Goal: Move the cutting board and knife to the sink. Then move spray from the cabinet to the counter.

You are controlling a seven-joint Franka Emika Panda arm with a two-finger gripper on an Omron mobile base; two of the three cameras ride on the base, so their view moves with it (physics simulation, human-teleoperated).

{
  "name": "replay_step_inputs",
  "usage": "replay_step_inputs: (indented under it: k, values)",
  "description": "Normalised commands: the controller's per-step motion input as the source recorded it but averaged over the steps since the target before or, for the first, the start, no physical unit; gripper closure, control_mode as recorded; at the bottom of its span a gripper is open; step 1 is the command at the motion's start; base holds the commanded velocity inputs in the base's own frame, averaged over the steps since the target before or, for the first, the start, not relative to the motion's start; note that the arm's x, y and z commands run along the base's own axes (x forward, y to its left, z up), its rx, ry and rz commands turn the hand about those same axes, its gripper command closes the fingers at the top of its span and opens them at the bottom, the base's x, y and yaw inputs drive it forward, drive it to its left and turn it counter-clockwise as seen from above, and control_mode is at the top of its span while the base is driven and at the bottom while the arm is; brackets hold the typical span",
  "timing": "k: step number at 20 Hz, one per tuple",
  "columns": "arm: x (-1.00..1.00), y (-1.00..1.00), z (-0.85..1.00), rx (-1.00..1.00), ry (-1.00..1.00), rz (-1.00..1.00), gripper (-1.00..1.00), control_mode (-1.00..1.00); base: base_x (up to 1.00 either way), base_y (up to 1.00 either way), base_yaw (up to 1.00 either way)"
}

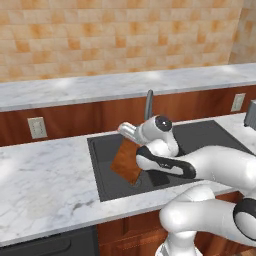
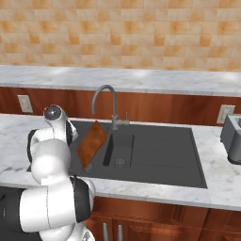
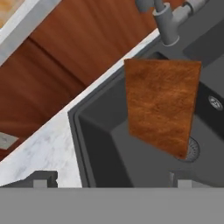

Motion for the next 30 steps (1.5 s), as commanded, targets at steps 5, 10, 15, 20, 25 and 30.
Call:
replay_step_inputs:
  k: [5,10,15,20,25,30]
  values:
    - [0.0,0.0,1.0,0.0,0.18,0.08,-1.0,-1.0,0.0,0.0,0.0]
    - [-0.25,-0.06,0.97,-0.06,0.08,0.07,-1.0,-1.0,0.0,0.0,0.0]
    - [-0.96,-0.62,0.15,-0.18,-0.14,0.06,-1.0,-1.0,0.0,0.0,0.0]
    - [-0.98,-0.66,0.0,-0.19,-0.29,0.02,-1.0,-1.0,0.0,0.0,0.0]
    - [-0.43,-0.15,0.0,-0.1,-0.17,0.0,-1.0,-1.0,0.0,0.0,0.0]
    - [0.0,-0.01,0.0,0.0,0.0,0.0,-1.0,-1.0,0.0,0.0,0.0]
